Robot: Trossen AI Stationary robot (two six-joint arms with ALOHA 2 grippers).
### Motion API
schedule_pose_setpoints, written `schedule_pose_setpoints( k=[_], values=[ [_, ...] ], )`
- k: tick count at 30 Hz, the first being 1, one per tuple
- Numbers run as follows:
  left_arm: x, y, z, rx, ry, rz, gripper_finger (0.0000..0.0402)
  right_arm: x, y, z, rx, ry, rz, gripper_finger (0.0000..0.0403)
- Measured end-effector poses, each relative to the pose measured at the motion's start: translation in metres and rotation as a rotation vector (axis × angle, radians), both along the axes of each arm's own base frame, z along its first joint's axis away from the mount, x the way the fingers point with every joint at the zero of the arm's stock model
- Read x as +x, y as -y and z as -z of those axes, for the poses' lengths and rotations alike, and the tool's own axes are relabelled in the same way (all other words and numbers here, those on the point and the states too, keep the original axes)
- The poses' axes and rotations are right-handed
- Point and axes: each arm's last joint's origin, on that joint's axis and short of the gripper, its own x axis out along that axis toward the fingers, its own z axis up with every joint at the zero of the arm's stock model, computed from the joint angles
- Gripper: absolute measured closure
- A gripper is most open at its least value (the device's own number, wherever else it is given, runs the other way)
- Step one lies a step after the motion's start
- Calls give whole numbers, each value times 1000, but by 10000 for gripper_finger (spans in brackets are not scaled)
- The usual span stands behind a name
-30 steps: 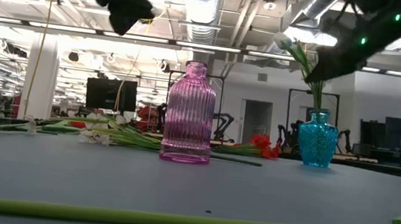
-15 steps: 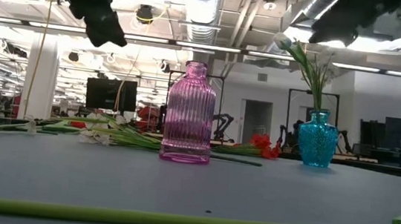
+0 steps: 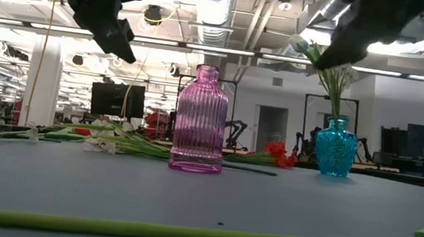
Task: Sort flowers into vase by color
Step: Put the white flowers into the blue vase
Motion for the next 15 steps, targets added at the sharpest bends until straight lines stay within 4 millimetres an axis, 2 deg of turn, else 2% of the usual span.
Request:
schedule_pose_setpoints(
  k=[7, 11, 15],
  values=[
    [7, 4, 2, 16, 25, 31, 316, 40, 0, 48, -189, -41, 64, 205],
    [8, 7, 1, 13, 42, 44, 316, 54, 18, 84, -151, -5, 57, 220],
    [9, 11, 0, 11, 48, 60, 316, 61, 35, 105, -93, 54, 86, 233]
  ],
)
